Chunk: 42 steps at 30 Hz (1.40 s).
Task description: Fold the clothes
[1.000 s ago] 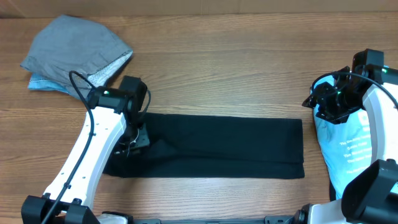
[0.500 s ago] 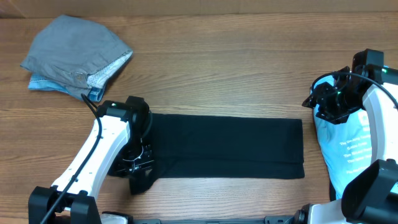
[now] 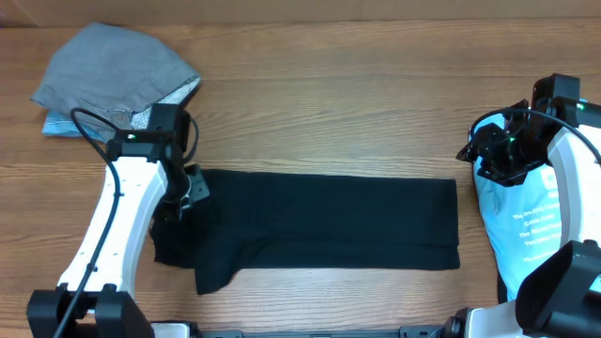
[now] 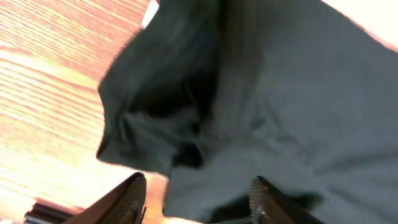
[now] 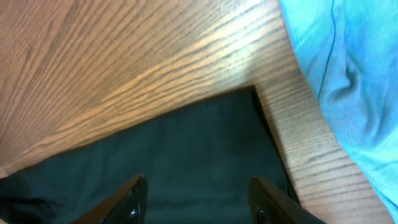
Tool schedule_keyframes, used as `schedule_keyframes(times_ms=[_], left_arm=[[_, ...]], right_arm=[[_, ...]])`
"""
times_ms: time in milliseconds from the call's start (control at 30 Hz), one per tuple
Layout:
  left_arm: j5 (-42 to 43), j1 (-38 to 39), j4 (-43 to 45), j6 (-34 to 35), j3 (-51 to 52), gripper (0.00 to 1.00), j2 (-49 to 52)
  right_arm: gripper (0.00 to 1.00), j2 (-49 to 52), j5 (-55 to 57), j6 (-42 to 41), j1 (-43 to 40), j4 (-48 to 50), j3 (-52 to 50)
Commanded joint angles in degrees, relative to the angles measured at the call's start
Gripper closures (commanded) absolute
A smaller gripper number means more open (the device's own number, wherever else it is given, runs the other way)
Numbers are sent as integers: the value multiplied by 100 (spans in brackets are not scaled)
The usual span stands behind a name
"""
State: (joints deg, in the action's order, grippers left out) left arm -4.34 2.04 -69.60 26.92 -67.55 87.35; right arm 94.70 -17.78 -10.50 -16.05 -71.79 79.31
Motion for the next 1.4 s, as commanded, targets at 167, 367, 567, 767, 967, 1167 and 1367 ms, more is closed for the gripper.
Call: schedule_keyframes(times_ms=[167, 367, 567, 767, 967, 1167, 1367], left_arm=[[94, -236, 476, -428, -66, 37, 116], [-76, -245, 922, -710, -66, 37, 267], [-337, -238, 1207, -1078, -66, 41, 870], [984, -234, 1690, -1779, -66, 40, 1681], [1187, -258, 1875, -1834, -74, 96, 1856], [1202, -697, 2133, -1528, -258, 96, 1633], [1589, -960, 2192, -1609, -273, 92, 1624]], right_arm=[[44, -83, -35, 9, -15, 146, 122], [44, -83, -33, 11, -15, 223, 122], [36, -83, -28, 181, -15, 234, 76], [35, -81, -33, 96, -15, 498, -260], [34, -76, 15, -118, -15, 857, -485], [31, -59, 330, -173, -15, 1357, -863], [31, -33, 619, -175, -35, 2017, -1316]])
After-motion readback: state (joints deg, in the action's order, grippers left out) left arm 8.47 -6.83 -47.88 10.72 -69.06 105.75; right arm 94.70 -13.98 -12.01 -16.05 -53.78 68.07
